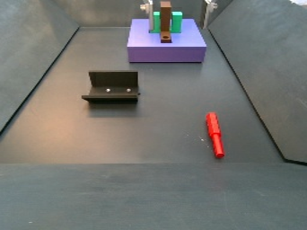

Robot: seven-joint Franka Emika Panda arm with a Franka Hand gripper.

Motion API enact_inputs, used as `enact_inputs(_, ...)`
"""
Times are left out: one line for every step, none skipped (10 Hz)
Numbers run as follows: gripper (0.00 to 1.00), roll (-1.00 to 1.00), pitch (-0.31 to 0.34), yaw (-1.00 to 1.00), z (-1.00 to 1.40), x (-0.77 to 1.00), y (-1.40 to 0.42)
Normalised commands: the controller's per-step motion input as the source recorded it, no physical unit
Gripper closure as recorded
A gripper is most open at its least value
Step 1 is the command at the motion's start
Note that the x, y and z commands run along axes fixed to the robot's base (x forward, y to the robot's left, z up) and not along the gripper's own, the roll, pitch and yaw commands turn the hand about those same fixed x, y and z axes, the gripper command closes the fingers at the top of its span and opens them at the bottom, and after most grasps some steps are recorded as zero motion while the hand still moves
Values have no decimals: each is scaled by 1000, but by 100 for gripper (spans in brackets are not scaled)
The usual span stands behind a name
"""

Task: Pick up the red object. Move up. Place the red object on the fixture. Regrasp the red object. Move to above the board. Insert the red object.
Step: Pick up the red object.

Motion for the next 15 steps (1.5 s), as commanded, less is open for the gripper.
enact_inputs(0,0,-76,0,-71,-306,0)
enact_inputs(0,0,0,-177,-240,-471,409)
enact_inputs(0,0,-126,-229,-529,-1000,531)
enact_inputs(0,0,-160,-246,-663,-949,551)
enact_inputs(0,-57,-310,-157,-577,-743,494)
enact_inputs(0,0,-336,-20,-617,-694,246)
enact_inputs(0,111,-331,-203,-534,-529,0)
enact_inputs(0,139,-300,-206,-571,-354,0)
enact_inputs(0,87,-187,-183,-797,-37,46)
enact_inputs(0,80,-93,-254,-937,3,160)
enact_inputs(0,29,0,-314,-949,120,363)
enact_inputs(0,-13,7,-211,-877,183,440)
enact_inputs(0,-93,0,-223,-829,154,403)
enact_inputs(0,-174,-9,-197,-697,234,126)
enact_inputs(0,-130,-61,-214,-571,274,-137)
